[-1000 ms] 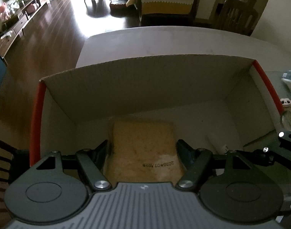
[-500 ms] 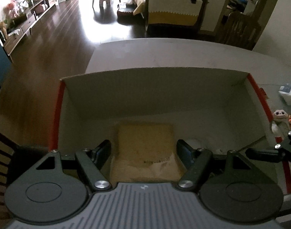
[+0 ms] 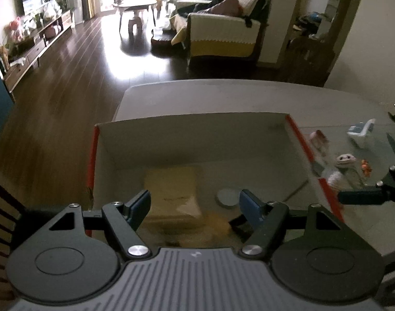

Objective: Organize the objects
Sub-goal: 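Withdraw both open grippers from the box back over the table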

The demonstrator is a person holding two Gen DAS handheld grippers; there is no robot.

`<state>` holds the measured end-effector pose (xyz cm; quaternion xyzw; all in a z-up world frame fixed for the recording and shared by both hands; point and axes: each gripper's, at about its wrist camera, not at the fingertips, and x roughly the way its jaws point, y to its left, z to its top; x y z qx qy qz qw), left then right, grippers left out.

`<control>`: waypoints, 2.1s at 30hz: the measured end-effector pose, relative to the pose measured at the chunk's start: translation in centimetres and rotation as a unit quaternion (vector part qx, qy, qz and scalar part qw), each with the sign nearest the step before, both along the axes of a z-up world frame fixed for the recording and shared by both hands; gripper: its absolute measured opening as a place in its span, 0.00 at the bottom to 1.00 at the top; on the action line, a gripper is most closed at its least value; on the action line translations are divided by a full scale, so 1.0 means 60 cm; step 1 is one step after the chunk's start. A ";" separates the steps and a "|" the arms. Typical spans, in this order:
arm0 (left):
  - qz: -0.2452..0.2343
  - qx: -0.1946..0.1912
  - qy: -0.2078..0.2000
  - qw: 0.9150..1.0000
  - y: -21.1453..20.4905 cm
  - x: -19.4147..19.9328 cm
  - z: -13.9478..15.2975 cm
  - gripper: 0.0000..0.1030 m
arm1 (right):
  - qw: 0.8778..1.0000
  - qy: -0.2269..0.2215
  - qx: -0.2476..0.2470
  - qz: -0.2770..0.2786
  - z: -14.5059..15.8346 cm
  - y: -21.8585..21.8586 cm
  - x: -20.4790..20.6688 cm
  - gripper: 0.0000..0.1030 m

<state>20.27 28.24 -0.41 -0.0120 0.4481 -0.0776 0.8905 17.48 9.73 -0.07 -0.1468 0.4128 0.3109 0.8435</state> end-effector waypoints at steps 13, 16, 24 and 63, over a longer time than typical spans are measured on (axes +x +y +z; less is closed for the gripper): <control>-0.014 -0.018 -0.035 0.999 -0.097 -0.089 0.048 0.78 | 0.999 -0.008 0.036 -0.015 0.038 -0.110 -0.057 0.68; -0.015 -0.019 -0.040 0.999 -0.130 -0.102 0.053 0.79 | 0.999 -0.006 0.039 -0.020 0.036 -0.149 -0.067 0.71; -0.011 -0.039 -0.035 0.999 -0.230 -0.132 0.036 0.81 | 0.999 -0.004 0.041 -0.034 0.021 -0.264 -0.084 0.75; 0.055 0.015 0.035 0.998 -0.509 0.015 -0.153 0.96 | 0.980 0.036 -0.022 -0.192 -0.133 -0.554 0.098 0.75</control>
